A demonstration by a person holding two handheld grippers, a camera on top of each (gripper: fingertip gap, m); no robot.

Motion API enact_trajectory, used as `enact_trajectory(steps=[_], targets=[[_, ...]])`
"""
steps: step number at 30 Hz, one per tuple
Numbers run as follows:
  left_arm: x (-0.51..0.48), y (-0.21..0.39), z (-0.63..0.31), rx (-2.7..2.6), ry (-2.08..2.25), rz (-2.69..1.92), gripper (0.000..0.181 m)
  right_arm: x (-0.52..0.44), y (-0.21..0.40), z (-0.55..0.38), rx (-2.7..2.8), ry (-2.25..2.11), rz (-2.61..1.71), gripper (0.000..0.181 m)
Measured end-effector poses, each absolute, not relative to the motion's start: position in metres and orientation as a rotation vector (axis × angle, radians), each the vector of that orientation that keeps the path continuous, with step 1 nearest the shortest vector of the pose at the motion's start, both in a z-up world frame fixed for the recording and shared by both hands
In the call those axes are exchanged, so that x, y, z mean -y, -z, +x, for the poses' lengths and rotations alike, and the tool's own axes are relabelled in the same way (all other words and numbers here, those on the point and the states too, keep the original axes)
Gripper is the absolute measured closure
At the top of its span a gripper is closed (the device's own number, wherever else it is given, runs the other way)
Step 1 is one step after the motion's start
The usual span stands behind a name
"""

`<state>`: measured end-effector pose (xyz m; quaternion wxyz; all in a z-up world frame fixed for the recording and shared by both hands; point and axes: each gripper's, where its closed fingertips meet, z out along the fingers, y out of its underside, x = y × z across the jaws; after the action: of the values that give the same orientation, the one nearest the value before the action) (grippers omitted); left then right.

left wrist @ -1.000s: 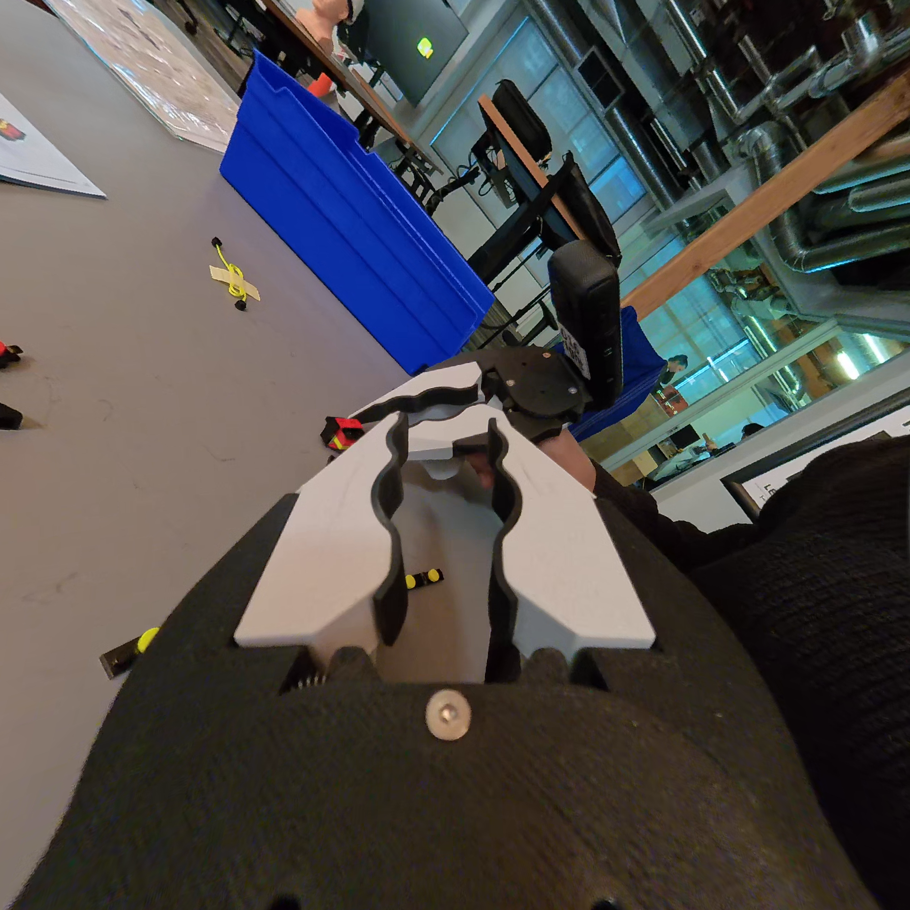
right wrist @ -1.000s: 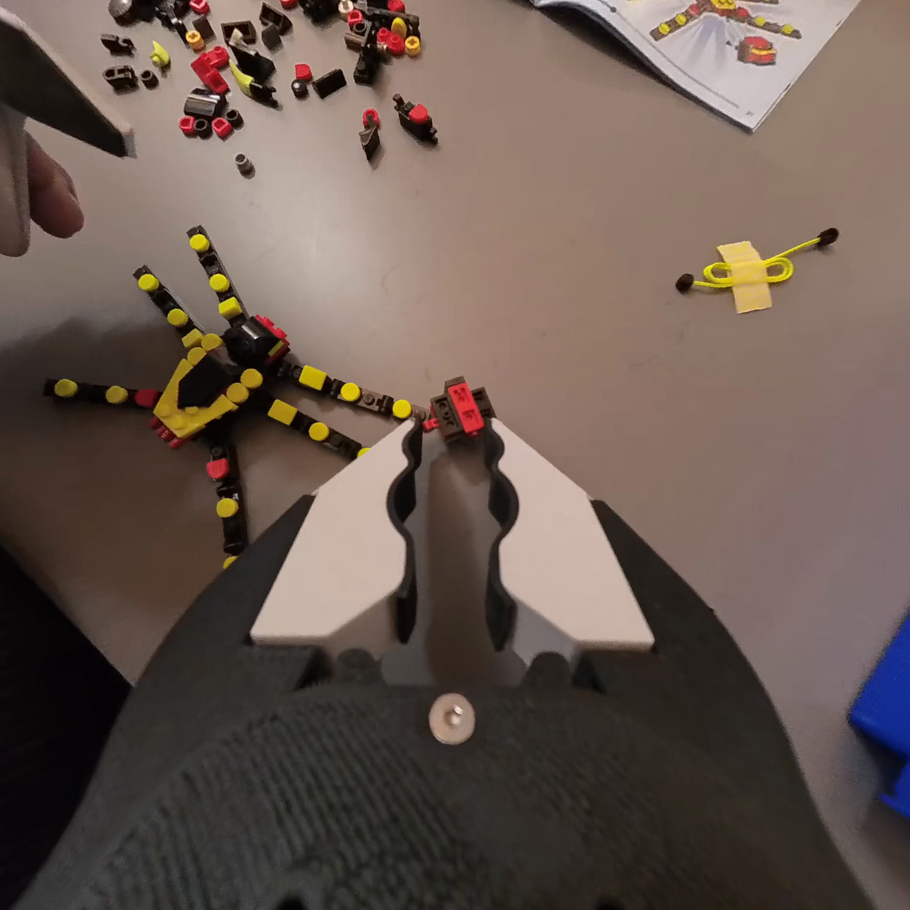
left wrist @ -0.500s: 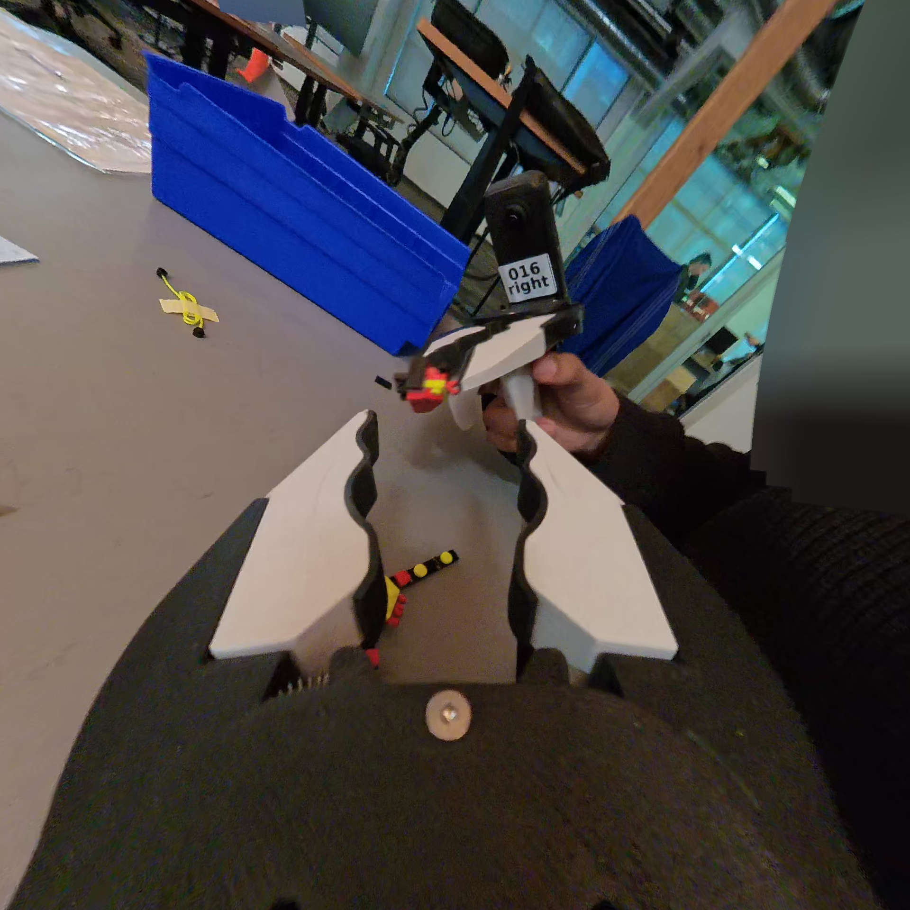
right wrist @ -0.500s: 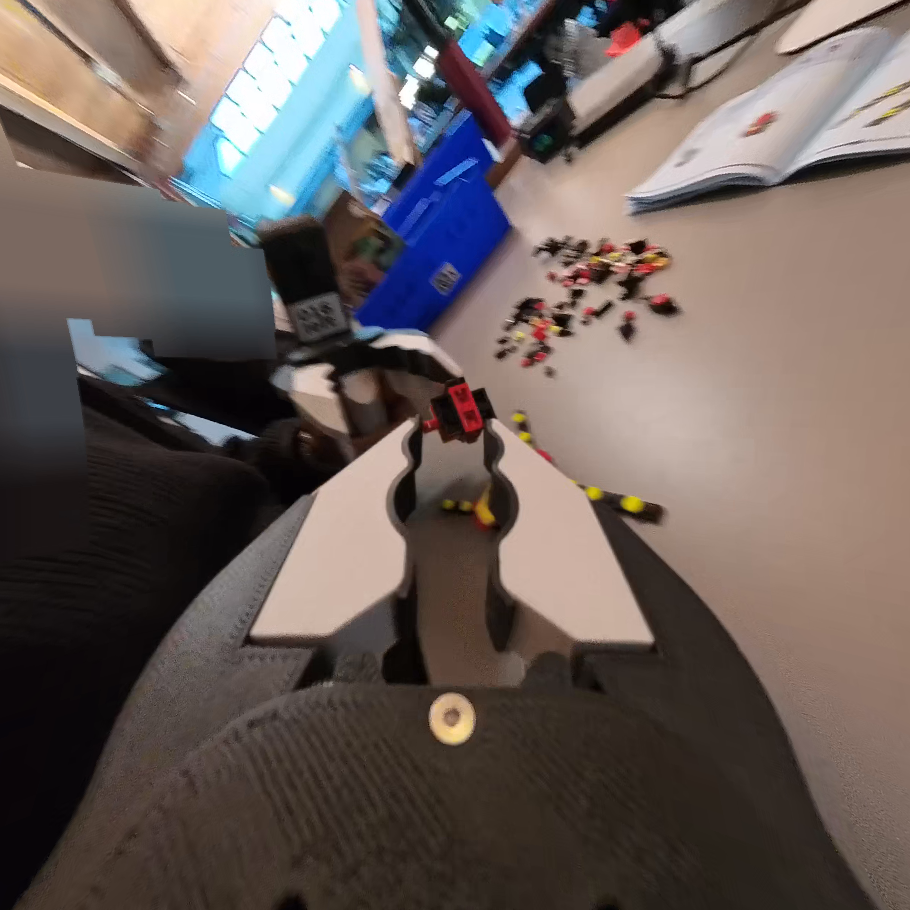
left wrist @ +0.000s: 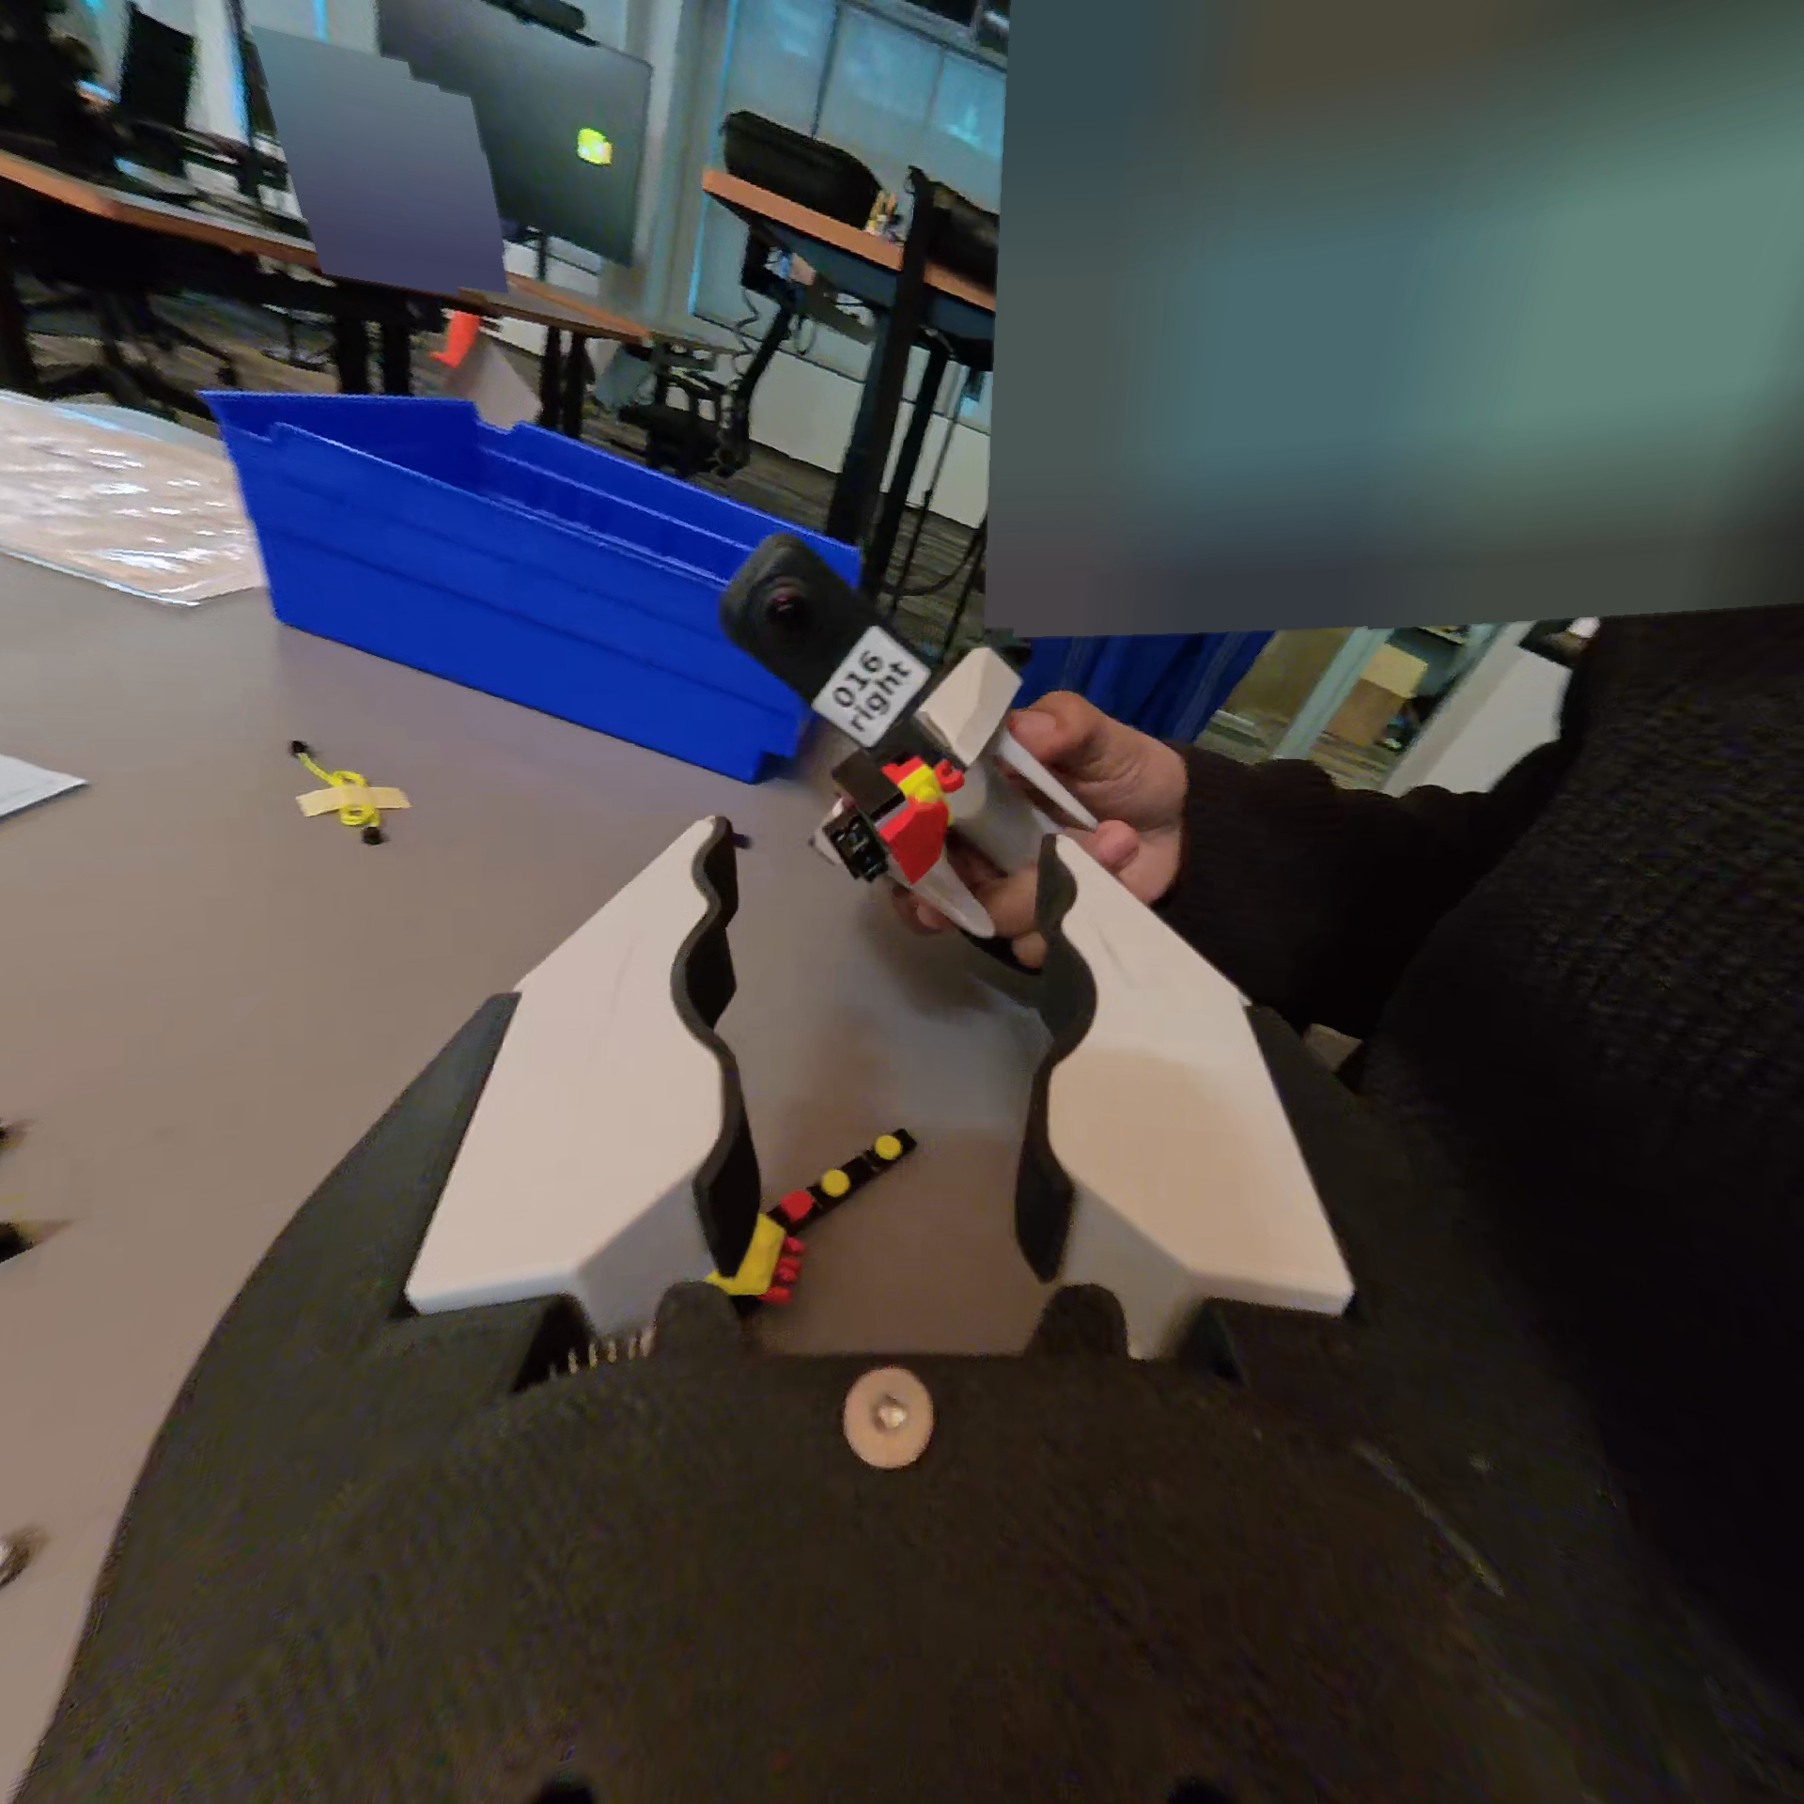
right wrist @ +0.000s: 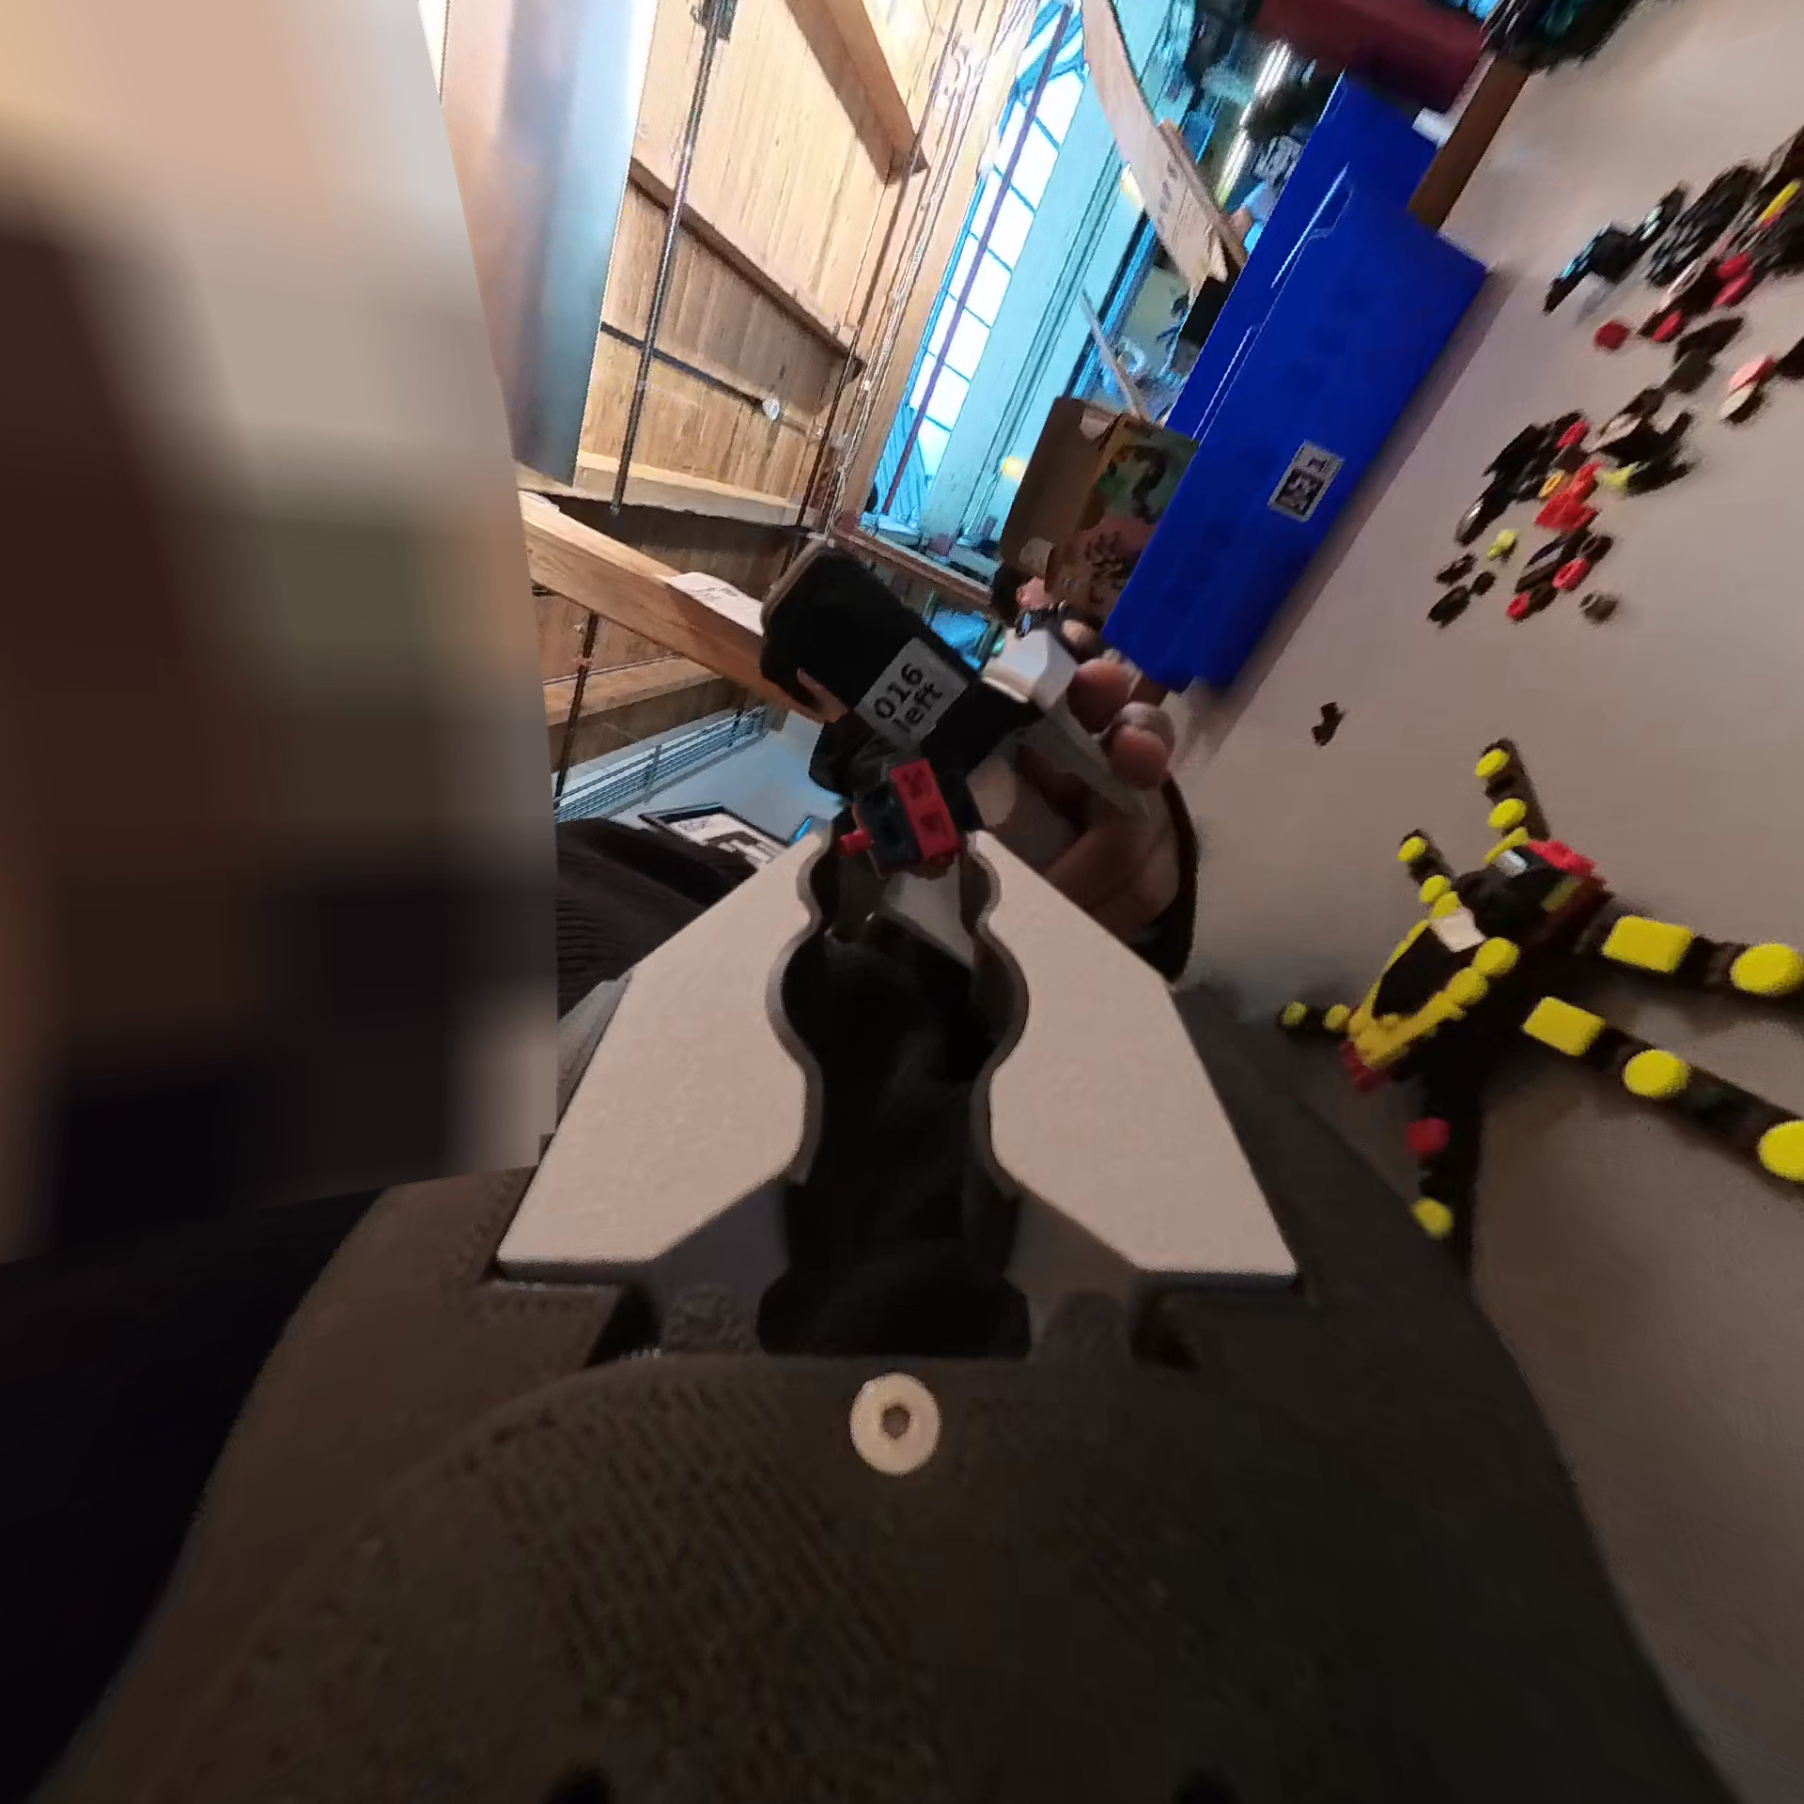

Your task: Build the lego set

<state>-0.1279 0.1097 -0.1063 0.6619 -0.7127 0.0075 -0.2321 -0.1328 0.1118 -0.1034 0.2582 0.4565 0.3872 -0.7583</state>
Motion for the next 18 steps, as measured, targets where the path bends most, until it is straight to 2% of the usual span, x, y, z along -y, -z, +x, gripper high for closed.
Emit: enact_trajectory(steps=[1,8,13,18], targets=[[-0.108,0.105,-0.124,-0.033,0.569,-1.607,0.123,-0.109,0.104,-0.13,-1.053,2.032,1.218,0.159],[-0.094,0.102,-0.097,-0.152,0.792,-1.599,0.14,-0.095,0.102,-0.108,-1.083,1.894,1.062,0.159],[-0.091,0.096,-0.097,-0.146,0.843,-1.563,0.165,-0.091,0.101,-0.104,-1.072,1.869,1.023,0.159],[-0.092,0.095,-0.1,-0.107,0.902,-1.556,0.166,-0.095,0.1,-0.108,-1.062,1.895,1.04,0.157]])
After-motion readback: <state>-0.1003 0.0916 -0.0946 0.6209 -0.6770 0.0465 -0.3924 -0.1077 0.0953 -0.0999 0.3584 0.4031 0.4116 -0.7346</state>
